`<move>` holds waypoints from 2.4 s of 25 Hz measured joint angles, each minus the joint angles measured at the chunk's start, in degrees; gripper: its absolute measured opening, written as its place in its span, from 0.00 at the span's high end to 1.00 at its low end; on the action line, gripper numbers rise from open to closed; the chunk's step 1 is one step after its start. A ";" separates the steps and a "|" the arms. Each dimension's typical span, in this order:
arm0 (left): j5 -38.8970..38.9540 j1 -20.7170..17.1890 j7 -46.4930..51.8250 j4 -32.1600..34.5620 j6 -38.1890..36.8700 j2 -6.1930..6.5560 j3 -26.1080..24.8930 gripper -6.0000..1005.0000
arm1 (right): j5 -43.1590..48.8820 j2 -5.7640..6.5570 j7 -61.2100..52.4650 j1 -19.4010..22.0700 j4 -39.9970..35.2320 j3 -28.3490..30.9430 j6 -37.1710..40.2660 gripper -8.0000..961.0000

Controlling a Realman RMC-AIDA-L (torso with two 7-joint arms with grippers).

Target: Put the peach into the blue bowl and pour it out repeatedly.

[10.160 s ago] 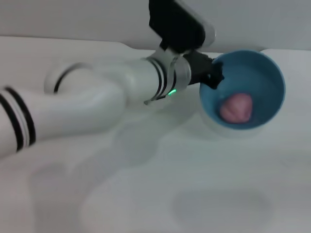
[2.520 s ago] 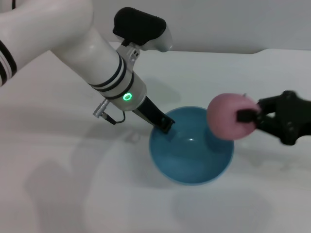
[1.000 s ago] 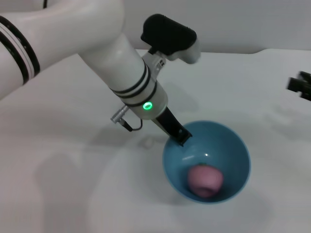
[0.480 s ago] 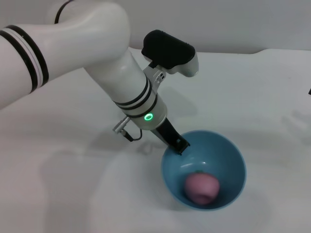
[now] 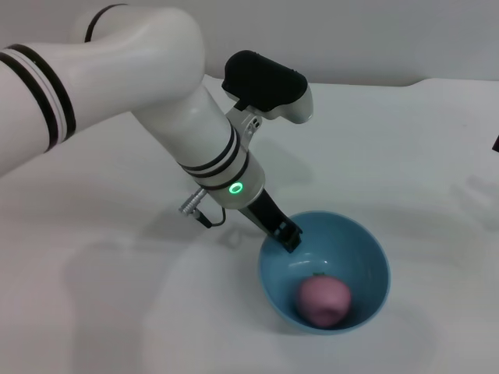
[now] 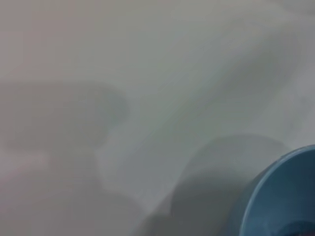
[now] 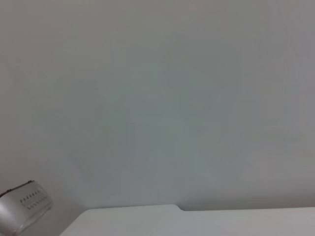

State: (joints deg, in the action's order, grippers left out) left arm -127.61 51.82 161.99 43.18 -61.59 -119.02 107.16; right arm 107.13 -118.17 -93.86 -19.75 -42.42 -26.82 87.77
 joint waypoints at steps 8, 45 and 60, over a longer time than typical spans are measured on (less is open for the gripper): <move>-0.03 -0.83 -3.23 0.67 0.41 0.83 -13.88 0.58 | 0.28 -0.02 0.05 0.31 0.55 0.02 -0.26 0.41; 84.43 -25.46 -124.28 -38.92 -28.52 0.23 -60.78 0.52 | -44.78 -0.58 47.27 2.99 32.86 14.72 -6.36 0.41; 83.63 -24.70 -174.78 -55.63 -20.97 -0.07 -70.58 0.52 | -46.67 -1.13 89.19 -0.68 52.81 14.19 -4.52 0.41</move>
State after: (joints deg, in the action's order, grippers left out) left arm -43.97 27.12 -12.79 -12.44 -82.56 -119.09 36.58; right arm 60.46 -119.30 -4.67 -20.43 10.40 -12.63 83.25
